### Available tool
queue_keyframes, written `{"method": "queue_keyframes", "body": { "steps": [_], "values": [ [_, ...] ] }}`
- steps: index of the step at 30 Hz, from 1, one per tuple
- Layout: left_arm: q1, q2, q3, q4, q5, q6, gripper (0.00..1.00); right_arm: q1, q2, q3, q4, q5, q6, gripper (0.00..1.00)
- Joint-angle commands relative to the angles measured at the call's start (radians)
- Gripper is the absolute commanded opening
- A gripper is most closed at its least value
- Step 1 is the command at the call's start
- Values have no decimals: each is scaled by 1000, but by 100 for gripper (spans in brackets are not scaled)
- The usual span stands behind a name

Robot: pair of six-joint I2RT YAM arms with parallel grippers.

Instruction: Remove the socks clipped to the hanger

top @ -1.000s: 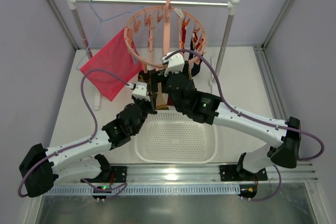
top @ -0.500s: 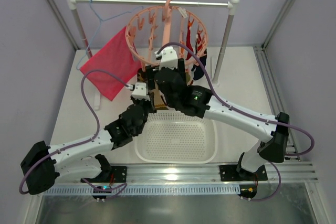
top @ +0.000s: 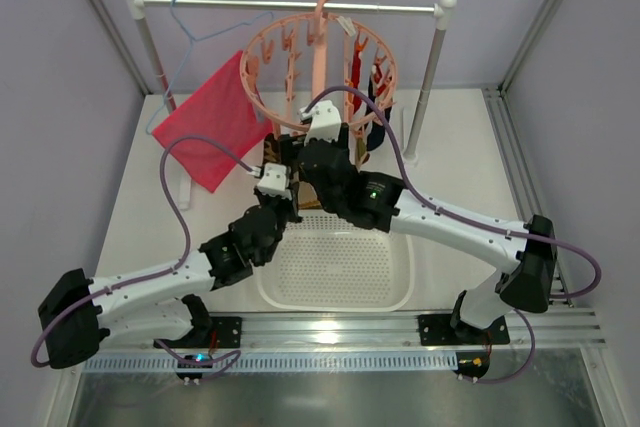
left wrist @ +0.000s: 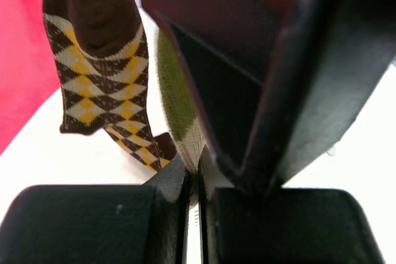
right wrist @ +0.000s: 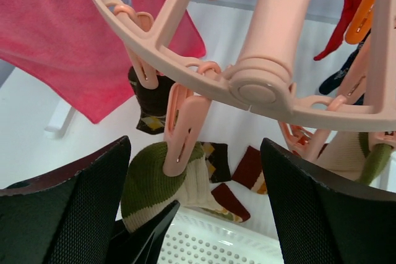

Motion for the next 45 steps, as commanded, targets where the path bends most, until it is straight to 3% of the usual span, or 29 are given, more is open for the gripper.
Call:
{"method": "queue_keyframes", "body": {
  "steps": [1, 21, 30, 38, 39, 45],
  "values": [
    [3, -35, 20, -3, -17, 32, 0, 29, -51, -14, 76, -126, 16, 86],
    [-31, -16, 14, 8, -35, 50, 0, 29, 154, 254, -148, 159, 73, 86],
    [-58, -24, 13, 17, -52, 55, 0, 12, 174, 262, -180, 214, 111, 76],
    [-68, -13, 9, 33, -47, 56, 0, 8, 174, 237, -127, 242, 84, 50],
    [-68, -10, 11, 31, -46, 56, 0, 8, 174, 236, -124, 247, 84, 40],
    [-72, 2, 14, 31, -50, 56, 0, 8, 173, 227, -114, 271, 76, 11]
  ]
}}
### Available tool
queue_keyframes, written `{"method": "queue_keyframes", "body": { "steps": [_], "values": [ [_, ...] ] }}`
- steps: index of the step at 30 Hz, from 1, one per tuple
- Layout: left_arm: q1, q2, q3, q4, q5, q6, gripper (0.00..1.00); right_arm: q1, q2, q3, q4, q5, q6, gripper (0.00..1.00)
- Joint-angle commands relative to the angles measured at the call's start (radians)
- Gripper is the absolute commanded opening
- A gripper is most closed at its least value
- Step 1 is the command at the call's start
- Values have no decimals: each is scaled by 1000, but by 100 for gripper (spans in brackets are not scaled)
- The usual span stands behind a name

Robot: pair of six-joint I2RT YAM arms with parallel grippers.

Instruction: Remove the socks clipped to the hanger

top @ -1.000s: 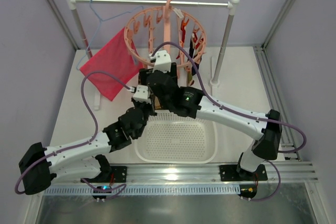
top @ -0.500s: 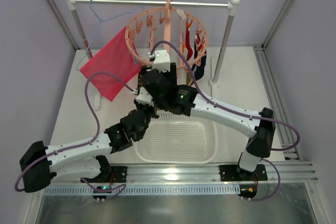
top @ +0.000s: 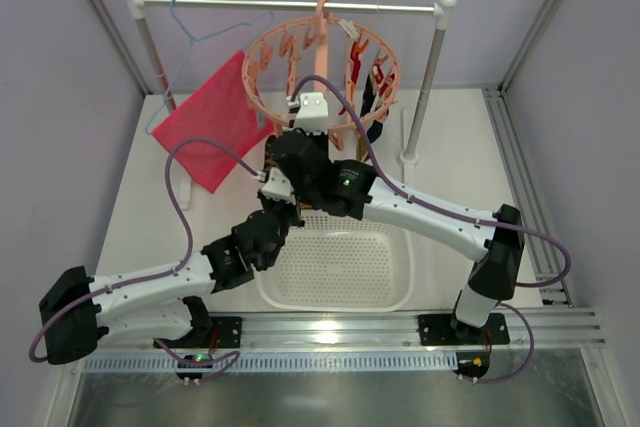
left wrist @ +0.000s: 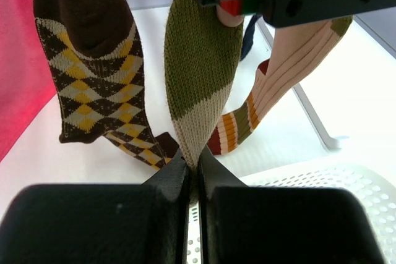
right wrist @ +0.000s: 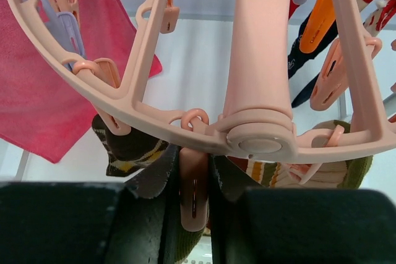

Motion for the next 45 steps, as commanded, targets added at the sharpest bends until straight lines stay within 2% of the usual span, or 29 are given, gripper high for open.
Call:
{"method": "queue_keyframes", "body": {
  "steps": [1, 8, 12, 13, 14, 16, 17, 22, 27, 31, 34, 39, 42, 45],
  "values": [
    [-13, 10, 14, 30, -12, 11, 0, 0, -1, -9, 37, 56, -5, 4],
    [-14, 26, 20, 30, -18, 11, 0, -2, -21, -41, 55, 53, -12, 4],
    [-14, 18, 11, 32, -35, 13, 0, -3, -71, -113, 144, 4, -26, 5],
    [-14, 15, 10, 32, -38, 14, 0, -6, -94, -144, 155, -6, -23, 14],
    [-14, 7, 8, 27, -41, 13, 0, -6, -103, -157, 167, -34, -26, 45],
    [-14, 3, 5, 24, -41, 11, 0, -11, -126, -199, 209, -71, -32, 55],
    [-14, -2, 3, 24, -41, 13, 0, -12, -151, -217, 230, -110, -41, 63],
    [-14, -17, 0, 11, -32, 28, 0, -20, -240, -357, 379, -230, -60, 74],
    [-11, -66, -24, -15, 11, 33, 0, -57, -368, -522, 537, -357, -46, 79],
    [-1, -138, -32, -69, 86, 12, 0, -120, -462, -659, 670, -526, -19, 81],
    [19, -187, -32, -98, 166, -4, 0, -172, -496, -731, 762, -667, -6, 82],
    [44, -177, 22, -195, 252, -35, 0, -193, -495, -777, 897, -866, -6, 82],
    [45, -163, 36, -204, 267, -42, 0, -195, -502, -808, 959, -913, 8, 82],
    [45, -139, 40, -201, 269, -44, 0, -196, -516, -797, 927, -883, 6, 82]
  ]
}}
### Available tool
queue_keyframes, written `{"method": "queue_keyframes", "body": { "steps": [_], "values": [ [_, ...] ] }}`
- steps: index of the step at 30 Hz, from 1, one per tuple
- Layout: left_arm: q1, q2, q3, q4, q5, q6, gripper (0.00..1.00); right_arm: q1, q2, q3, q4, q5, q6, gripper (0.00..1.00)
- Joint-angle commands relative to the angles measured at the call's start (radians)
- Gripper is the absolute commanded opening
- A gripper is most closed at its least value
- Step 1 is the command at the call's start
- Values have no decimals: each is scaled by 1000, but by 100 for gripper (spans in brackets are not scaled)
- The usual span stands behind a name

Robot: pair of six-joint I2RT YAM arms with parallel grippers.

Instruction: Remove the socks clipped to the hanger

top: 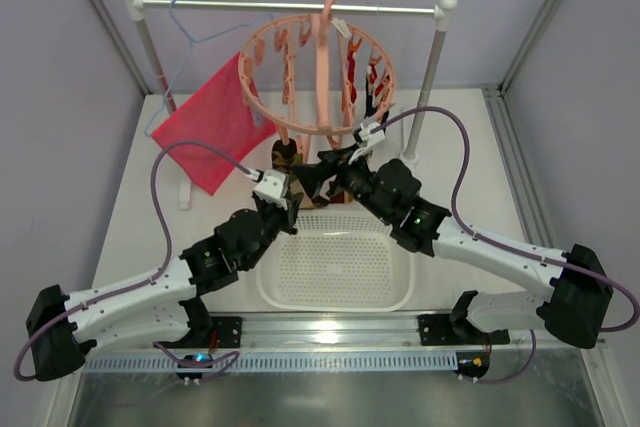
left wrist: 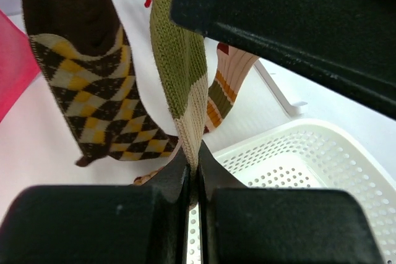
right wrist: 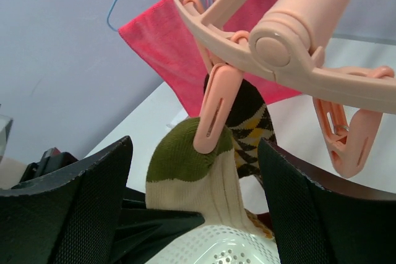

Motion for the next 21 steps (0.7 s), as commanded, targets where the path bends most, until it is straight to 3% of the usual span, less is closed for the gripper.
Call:
{"method": "queue_keyframes", "body": {
  "steps": [1, 7, 16, 21],
  "values": [
    [3, 27, 44, -25, 38, -17, 0, -3, -32, 18, 83, -28, 9, 82],
    [3, 47, 36, 6, 33, -26, 0, 0, -20, 100, -46, 69, -16, 82],
    [3, -12, 19, 2, 67, -68, 0, 0, 17, 95, -26, 107, -2, 83],
    [3, 34, 40, -28, 52, -65, 0, 0, 52, 139, -63, 156, -4, 83]
  ]
}}
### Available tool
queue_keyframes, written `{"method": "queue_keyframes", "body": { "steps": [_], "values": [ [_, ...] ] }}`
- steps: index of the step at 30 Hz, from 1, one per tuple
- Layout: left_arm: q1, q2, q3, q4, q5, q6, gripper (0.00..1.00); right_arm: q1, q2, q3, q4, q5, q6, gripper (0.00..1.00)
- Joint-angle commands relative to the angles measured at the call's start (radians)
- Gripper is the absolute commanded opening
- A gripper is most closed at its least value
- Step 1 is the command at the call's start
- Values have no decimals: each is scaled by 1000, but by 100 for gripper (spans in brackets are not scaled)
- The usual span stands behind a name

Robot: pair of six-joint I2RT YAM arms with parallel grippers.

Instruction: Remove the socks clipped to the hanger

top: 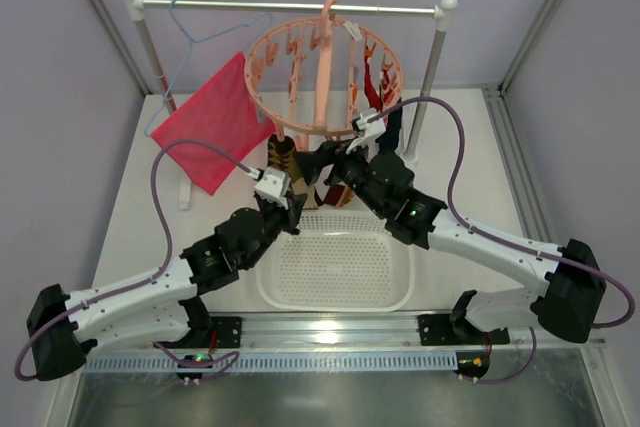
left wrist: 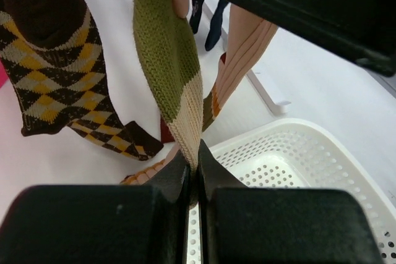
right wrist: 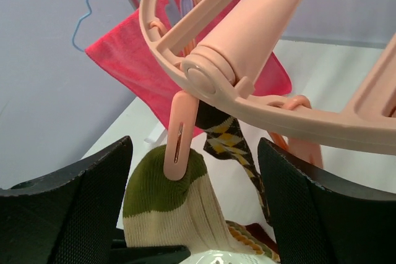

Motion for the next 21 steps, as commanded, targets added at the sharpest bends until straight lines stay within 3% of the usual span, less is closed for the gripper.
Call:
{"method": "queue_keyframes", "body": {
  "steps": [1, 8, 21],
  "values": [
    [-1, 30, 34, -31, -8, -10, 0, 3, 24, 72, -14, 59, -4, 82],
    [-14, 64, 54, -51, -90, 4, 0, 54, 53, 135, -87, 195, -60, 82],
    [-54, 73, 67, -68, -173, 21, 0, 189, 200, 339, -275, 703, -145, 82]
  ]
}}
